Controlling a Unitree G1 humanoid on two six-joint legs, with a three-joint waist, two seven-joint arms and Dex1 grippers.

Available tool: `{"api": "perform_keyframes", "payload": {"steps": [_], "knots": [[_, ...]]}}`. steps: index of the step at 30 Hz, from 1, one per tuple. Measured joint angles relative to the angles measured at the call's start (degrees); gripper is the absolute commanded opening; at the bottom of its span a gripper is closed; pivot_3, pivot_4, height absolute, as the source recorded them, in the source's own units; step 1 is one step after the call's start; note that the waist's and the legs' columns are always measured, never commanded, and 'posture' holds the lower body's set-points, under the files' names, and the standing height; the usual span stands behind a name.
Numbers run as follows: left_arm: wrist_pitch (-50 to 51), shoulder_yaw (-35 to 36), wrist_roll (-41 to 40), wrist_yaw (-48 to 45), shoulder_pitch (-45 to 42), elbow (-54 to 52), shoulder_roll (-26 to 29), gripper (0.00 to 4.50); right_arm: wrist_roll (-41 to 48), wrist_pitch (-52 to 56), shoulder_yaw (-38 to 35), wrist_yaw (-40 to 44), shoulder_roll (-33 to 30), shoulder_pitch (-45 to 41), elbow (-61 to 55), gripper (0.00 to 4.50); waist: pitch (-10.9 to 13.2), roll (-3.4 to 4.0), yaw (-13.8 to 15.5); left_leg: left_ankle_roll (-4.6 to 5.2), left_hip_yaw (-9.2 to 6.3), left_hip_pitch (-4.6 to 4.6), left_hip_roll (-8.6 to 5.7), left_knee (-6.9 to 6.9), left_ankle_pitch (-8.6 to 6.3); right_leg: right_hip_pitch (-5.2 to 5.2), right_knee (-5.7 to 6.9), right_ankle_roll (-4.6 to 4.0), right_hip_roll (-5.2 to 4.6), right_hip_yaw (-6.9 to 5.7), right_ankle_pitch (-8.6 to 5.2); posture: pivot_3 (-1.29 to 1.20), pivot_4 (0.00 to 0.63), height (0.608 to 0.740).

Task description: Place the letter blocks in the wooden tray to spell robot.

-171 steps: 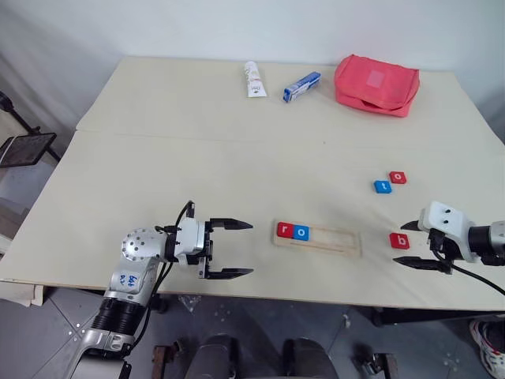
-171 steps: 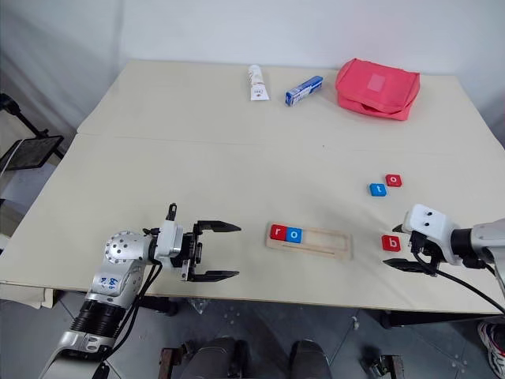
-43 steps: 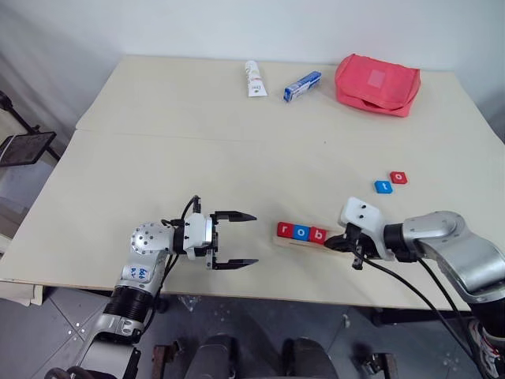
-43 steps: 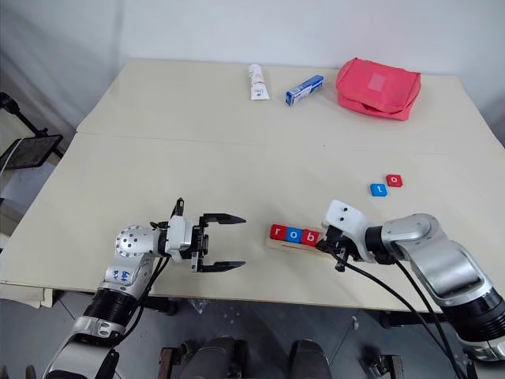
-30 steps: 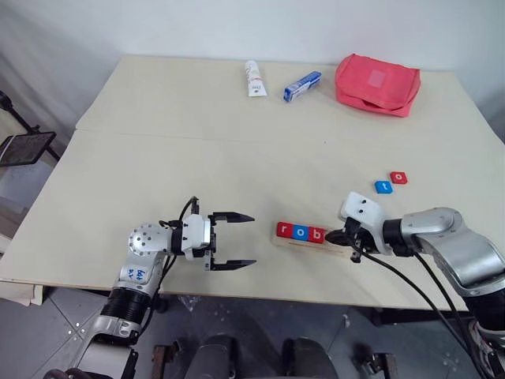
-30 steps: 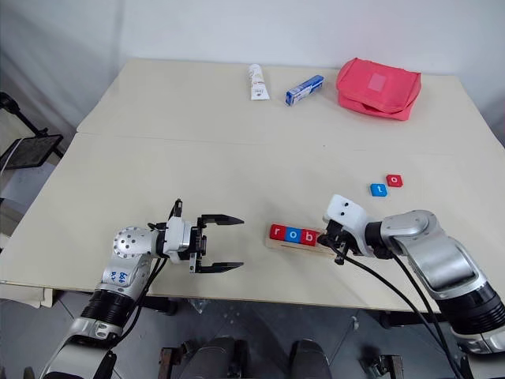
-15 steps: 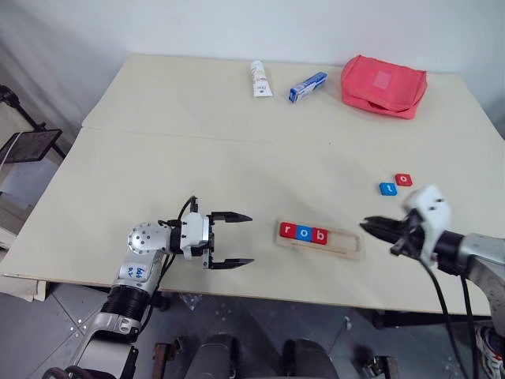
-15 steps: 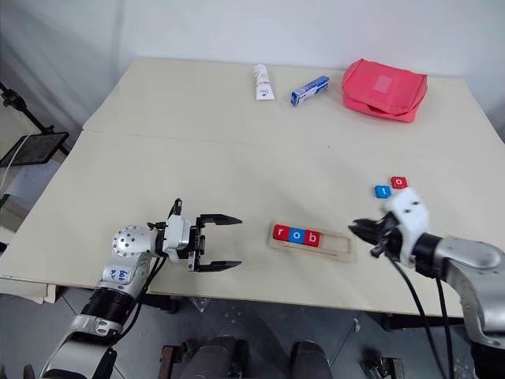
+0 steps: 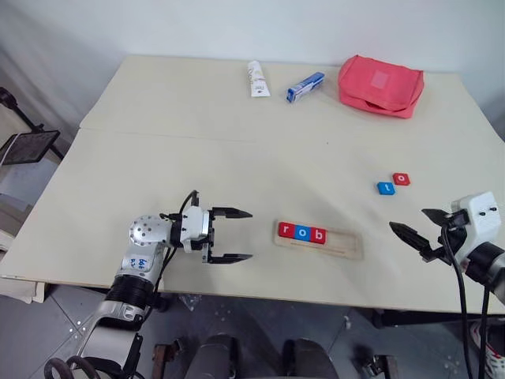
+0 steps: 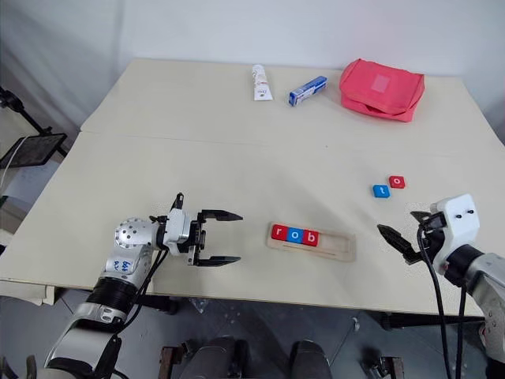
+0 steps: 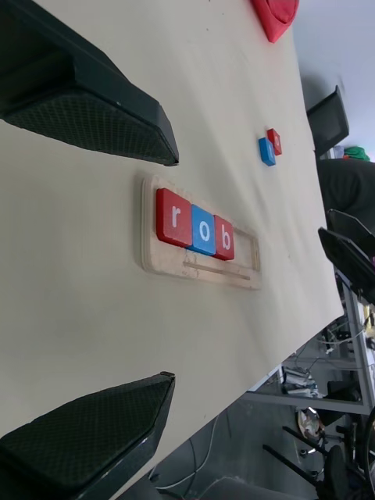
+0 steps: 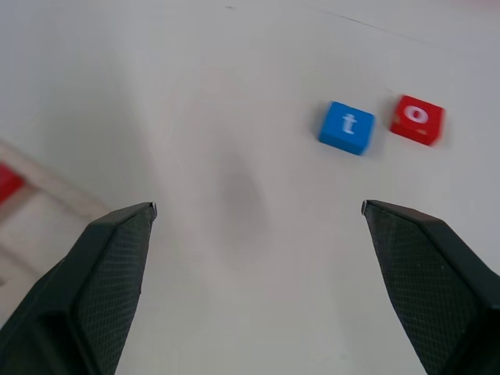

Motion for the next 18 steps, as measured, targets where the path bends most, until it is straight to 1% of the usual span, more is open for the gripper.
{"api": "perform_keyframes", "payload": {"steps": [10, 18], "knots": [[-0.06, 0.23, 0.01, -0.08, 0.17, -0.13, -0.21, 4.50, -2.36, -7.53, 2.13, 0.51, -1.67, -4.79, 12.47, 4.45, 0.00, 0.00, 0.01, 0.01, 0.00, -0.01, -0.01, 0.00, 0.00, 0.00, 0.00, 0.00, -0.02, -0.01, 0.00, 0.00, 0.150, 0.740], [-0.07, 0.34, 0.01, 0.17, 0.57, -0.53, 0.01, 4.50, -2.63, -9.94, 2.37, 0.72, -1.72, -4.82, 14.14, 4.45, 0.00, 0.00, 0.01, 0.01, 0.01, -0.01, -0.01, 0.00, 0.00, 0.00, 0.01, 0.00, -0.02, -0.01, 0.00, 0.00, 0.150, 0.740]]}}
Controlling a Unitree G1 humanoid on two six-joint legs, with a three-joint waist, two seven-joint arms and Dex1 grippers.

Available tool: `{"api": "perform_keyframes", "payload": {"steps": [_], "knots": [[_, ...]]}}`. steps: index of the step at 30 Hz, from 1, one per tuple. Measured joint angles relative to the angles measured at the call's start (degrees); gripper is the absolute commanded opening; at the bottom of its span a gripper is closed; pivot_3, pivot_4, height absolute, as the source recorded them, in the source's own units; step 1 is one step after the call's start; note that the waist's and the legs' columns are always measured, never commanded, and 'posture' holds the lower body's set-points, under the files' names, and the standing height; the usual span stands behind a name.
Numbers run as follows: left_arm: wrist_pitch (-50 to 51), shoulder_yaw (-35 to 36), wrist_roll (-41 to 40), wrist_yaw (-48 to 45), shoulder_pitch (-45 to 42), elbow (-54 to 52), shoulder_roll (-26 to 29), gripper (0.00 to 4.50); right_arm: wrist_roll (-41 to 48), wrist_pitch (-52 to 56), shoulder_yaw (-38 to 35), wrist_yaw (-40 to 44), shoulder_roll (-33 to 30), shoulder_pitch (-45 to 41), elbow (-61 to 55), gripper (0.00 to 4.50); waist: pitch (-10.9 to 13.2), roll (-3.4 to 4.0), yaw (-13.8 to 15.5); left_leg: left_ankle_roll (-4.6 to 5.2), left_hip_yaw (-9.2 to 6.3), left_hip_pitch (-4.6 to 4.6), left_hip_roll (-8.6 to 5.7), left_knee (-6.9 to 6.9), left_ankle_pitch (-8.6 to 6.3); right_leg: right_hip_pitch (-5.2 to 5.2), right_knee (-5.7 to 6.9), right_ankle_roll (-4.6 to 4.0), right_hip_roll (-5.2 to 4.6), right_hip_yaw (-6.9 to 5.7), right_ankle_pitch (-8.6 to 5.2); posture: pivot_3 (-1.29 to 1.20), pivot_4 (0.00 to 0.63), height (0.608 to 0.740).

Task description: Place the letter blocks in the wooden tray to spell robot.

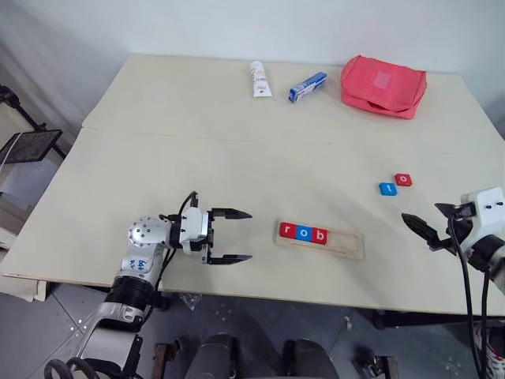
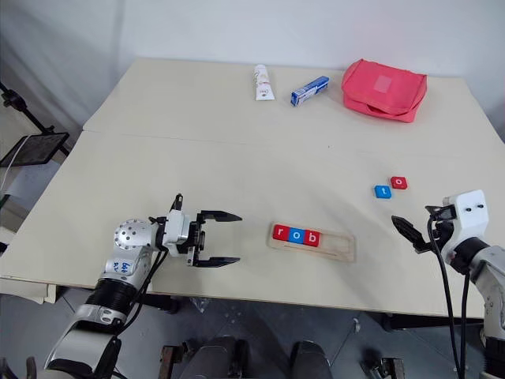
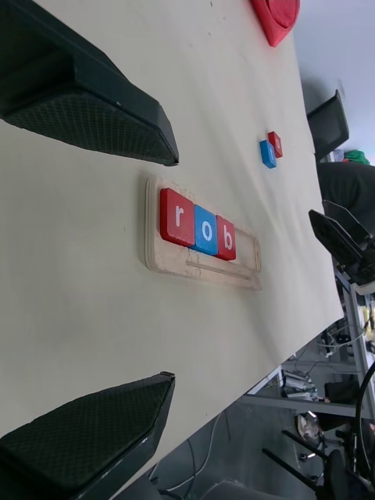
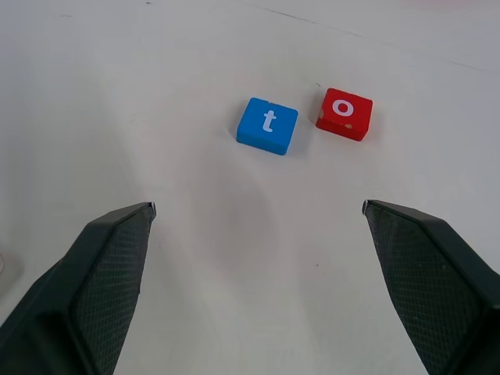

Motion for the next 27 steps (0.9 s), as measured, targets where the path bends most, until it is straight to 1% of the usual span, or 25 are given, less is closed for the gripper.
{"api": "perform_keyframes", "payload": {"steps": [11, 14, 18, 20, 23, 27], "knots": [[0.00, 0.00, 0.00, 0.13, 0.08, -0.12, 0.15, 4.50, 0.16, 0.09, 0.02, -0.02, -0.35, 0.85, -0.15, 4.45, 0.00, 0.00, 0.01, 0.00, 0.00, 0.00, 0.00, 0.00, 0.00, 0.00, 0.00, 0.00, 0.00, 0.00, 0.00, 0.00, 0.150, 0.740], [-0.02, 0.02, 0.00, 0.12, 0.09, -0.12, 0.15, 4.50, 0.42, 0.75, 0.06, -0.32, -0.62, -0.92, 0.25, 4.45, 0.00, 0.00, -0.01, 0.00, 0.01, 0.00, 0.00, 0.00, 0.00, 0.00, 0.00, 0.00, 0.00, 0.00, 0.00, 0.00, 0.150, 0.740], [-0.05, -0.01, 0.03, 0.11, 0.10, -0.25, -0.02, 4.50, 0.37, 2.56, 1.26, -2.08, -0.65, -7.51, 4.02, 4.45, 0.00, 0.00, -0.25, -0.01, 0.01, 0.01, 0.07, 0.00, 0.00, -0.01, 0.01, 0.00, 0.05, -0.02, 0.00, 0.00, 0.150, 0.740], [-0.06, 0.02, 0.03, 0.12, 0.19, -0.37, -0.11, 4.50, -0.45, 2.58, 2.97, -3.46, -0.49, -12.56, 9.00, 4.45, 0.00, 0.00, -0.40, -0.01, 0.08, 0.01, 0.04, 0.01, 0.01, -0.02, 0.00, 0.00, 0.01, 0.00, 0.00, 0.00, 0.150, 0.740], [-0.08, -0.12, 0.08, 0.04, 0.12, -0.56, -0.37, 4.50, -3.33, 0.74, 7.22, -5.50, 0.16, -24.94, 22.37, 4.45, 0.00, 0.01, -1.38, 0.01, 0.13, 0.01, 0.03, 0.03, 0.03, -0.03, 0.00, 0.00, -0.01, -0.01, 0.00, 0.00, 0.150, 0.740], [-0.04, -0.29, 0.22, 0.07, 0.15, -1.16, -0.60, 4.50, -7.56, -5.02, 11.99, -6.49, 0.72, -36.24, 38.68, 4.45, 0.00, 0.01, -1.49, -0.03, -0.02, -0.01, 0.04, -0.15, 0.04, -0.10, 0.08, 0.00, -0.02, -0.16, 0.00, 0.00, 0.150, 0.740]]}}
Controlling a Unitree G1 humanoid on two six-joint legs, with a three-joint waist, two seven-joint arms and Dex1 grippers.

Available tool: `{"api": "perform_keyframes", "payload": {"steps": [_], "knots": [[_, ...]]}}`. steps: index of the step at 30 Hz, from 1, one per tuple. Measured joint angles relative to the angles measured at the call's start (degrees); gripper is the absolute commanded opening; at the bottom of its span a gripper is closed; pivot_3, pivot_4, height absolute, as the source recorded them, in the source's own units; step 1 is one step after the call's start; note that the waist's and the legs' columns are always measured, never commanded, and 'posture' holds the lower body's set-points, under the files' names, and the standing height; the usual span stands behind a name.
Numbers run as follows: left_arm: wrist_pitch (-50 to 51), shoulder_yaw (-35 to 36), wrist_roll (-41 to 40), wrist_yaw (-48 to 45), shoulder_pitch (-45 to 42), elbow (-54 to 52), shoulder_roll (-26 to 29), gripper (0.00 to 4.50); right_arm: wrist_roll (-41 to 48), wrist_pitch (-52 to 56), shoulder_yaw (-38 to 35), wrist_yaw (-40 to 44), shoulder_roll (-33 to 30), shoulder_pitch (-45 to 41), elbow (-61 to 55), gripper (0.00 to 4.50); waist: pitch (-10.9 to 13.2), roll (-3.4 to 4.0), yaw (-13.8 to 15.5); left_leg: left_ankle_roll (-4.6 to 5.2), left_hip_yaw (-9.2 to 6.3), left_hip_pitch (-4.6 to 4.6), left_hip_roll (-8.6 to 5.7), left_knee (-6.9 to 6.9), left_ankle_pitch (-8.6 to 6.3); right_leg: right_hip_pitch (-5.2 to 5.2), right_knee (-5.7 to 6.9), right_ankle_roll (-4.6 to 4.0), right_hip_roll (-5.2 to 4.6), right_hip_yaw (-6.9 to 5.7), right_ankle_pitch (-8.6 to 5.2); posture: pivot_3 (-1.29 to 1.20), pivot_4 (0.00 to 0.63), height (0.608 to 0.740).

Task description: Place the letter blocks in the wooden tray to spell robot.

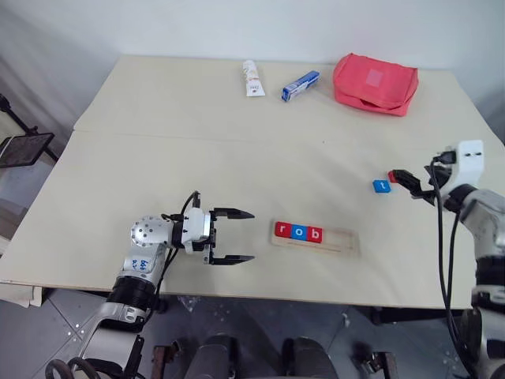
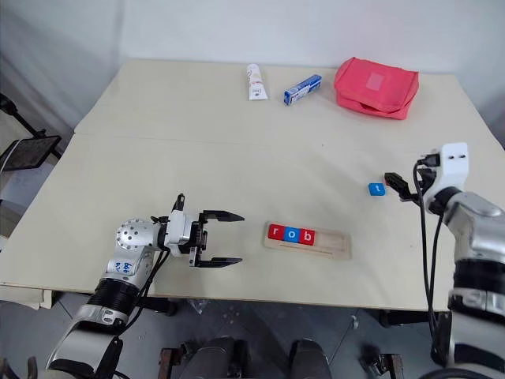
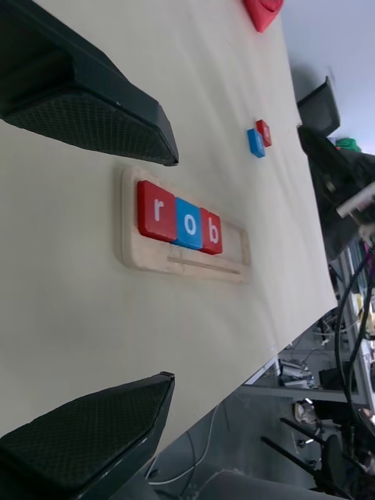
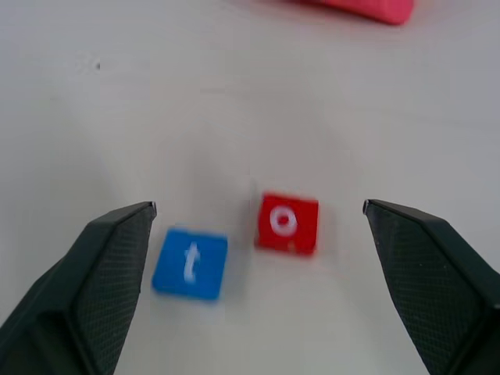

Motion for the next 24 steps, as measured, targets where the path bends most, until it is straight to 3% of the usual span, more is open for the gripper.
{"api": "perform_keyframes", "payload": {"steps": [4, 10, 22, 24], "knots": [[0.07, 0.05, 0.18, 0.45, 0.23, -0.98, 0.03, 4.50, -4.12, -5.87, 2.80, -2.77, 1.45, -8.63, 15.40, 4.45, 0.00, 0.00, -0.12, 0.02, -0.01, -0.02, -0.07, -0.05, -0.01, -0.02, 0.02, 0.00, -0.08, -0.09, 0.00, 0.00, 0.150, 0.740], [0.32, 0.06, 0.25, 1.69, 2.08, -3.24, 0.21, 4.50, -7.09, -11.05, 4.27, -6.58, 2.30, -14.64, 28.24, 4.45, 0.00, 0.00, -0.13, 0.02, -0.03, -0.03, -0.06, -0.06, -0.01, -0.01, 0.02, 0.00, -0.10, -0.15, 0.00, 0.00, 0.150, 0.740], [1.29, 0.06, 0.46, 3.72, 4.00, -5.78, 0.41, 4.50, -9.39, -13.63, 4.89, -9.47, 2.30, -16.53, 33.83, 4.45, 0.00, 0.02, -0.18, 0.02, -0.03, -0.03, -0.05, -0.02, -0.01, 0.01, 0.02, 0.00, -0.09, -0.12, 0.00, 0.00, 0.150, 0.740], [1.30, 0.04, 0.52, 3.84, 3.99, -5.83, 0.39, 4.50, -9.49, -13.54, 4.89, -9.59, 2.30, -16.86, 34.29, 4.06, 0.00, 0.02, -0.19, 0.02, -0.03, -0.03, -0.04, -0.02, -0.01, 0.01, 0.01, 0.00, -0.09, -0.12, 0.00, 0.00, 0.150, 0.740]]}}
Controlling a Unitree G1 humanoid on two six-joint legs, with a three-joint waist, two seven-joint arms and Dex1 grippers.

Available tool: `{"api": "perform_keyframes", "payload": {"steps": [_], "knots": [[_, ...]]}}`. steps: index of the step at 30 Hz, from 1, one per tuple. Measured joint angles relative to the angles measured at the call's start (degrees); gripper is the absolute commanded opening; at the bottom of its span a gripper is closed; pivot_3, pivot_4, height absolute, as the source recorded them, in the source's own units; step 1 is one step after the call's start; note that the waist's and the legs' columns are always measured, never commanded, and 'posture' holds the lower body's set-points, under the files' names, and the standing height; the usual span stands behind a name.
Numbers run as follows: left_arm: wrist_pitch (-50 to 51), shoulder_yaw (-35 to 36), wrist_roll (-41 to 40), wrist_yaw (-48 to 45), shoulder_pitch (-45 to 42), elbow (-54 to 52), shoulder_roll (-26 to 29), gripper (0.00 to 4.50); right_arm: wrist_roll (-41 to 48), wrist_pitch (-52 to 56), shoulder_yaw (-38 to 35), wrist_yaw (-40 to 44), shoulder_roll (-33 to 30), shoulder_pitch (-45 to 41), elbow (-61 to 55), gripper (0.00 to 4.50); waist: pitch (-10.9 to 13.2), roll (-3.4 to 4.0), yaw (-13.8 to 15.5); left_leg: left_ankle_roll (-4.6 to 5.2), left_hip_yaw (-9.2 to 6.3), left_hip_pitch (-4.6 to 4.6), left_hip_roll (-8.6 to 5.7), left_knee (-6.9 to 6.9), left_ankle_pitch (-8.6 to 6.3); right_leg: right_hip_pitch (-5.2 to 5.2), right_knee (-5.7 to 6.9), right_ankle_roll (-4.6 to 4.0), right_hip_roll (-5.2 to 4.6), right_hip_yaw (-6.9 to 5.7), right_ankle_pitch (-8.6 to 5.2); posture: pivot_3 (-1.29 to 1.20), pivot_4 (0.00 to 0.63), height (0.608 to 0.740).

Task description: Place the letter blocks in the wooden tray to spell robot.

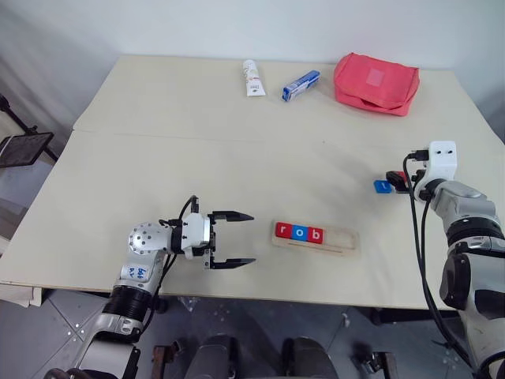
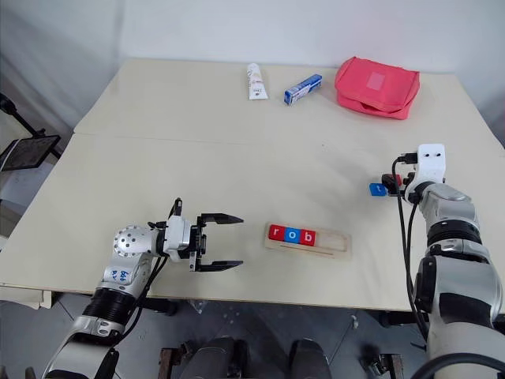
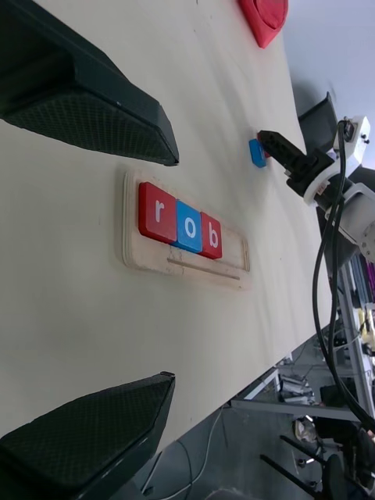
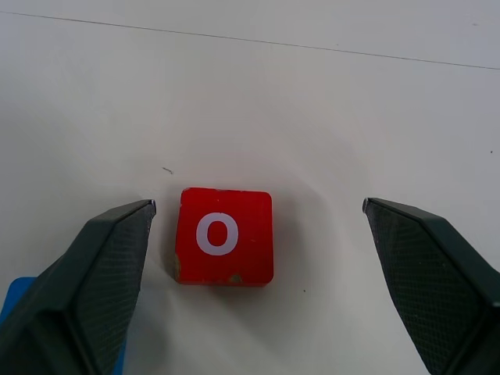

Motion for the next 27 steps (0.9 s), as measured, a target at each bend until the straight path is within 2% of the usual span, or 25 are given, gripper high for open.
{"api": "perform_keyframes", "payload": {"steps": [2, 8, 16, 19, 22, 27], "knots": [[0.00, -0.03, 0.05, 0.05, 0.00, 0.00, -0.02, 4.50, -0.31, 0.26, 0.07, -0.17, 0.00, -0.02, 0.38, 3.51, 0.00, 0.00, 0.02, 0.00, -0.01, 0.00, 0.00, 0.00, 0.00, 0.00, 0.00, 0.00, 0.00, 0.00, 0.00, 0.00, 0.150, 0.740], [0.00, -0.03, 0.10, 0.08, -0.03, 0.00, -0.03, 4.50, -0.95, 0.83, 0.11, -0.01, 0.00, -0.05, 0.65, 1.45, 0.00, 0.00, 0.06, 0.00, -0.01, -0.01, 0.00, 0.01, 0.00, 0.00, 0.00, 0.00, 0.00, 0.01, 0.00, 0.00, 0.150, 0.740], [-0.01, -0.03, 0.15, 0.41, -0.03, 0.00, -0.03, 4.50, -1.37, 0.85, 0.12, 0.47, 0.01, -0.04, 0.27, 1.46, 0.00, 0.00, 0.01, 0.00, 0.00, -0.01, 0.00, 0.01, 0.00, -0.01, 0.00, 0.00, 0.00, 0.01, 0.00, 0.00, 0.150, 0.740], [-0.04, -0.03, 0.19, 0.47, -0.03, 0.02, -0.06, 4.50, -1.24, 1.29, 0.03, 1.28, 0.00, 1.13, -3.60, 1.46, 0.00, 0.01, 0.01, 0.00, 0.01, -0.03, 0.00, 0.01, 0.00, -0.03, 0.00, 0.00, 0.00, 0.02, 0.00, 0.00, 0.150, 0.740], [-0.09, -0.13, 0.19, 0.20, -0.20, 0.16, -0.15, 4.50, 0.01, 4.87, -0.37, 1.76, -0.19, 5.34, -13.95, 1.46, 0.00, 0.01, 0.20, 0.00, -0.04, -0.03, 0.00, 0.01, 0.00, -0.02, 0.02, 0.00, 0.00, 0.01, 0.00, 0.00, 0.150, 0.740], [-0.09, -0.25, 0.13, -0.88, -0.59, 0.82, -0.01, 4.50, 3.84, 18.87, -3.92, -0.58, 0.01, 22.17, -42.84, 1.46, -0.01, 0.05, 0.67, 0.01, -0.18, -0.20, -0.08, 0.05, -0.01, -0.11, 0.12, 0.00, -0.04, 0.00, 0.00, 0.00, 0.150, 0.740]]}}
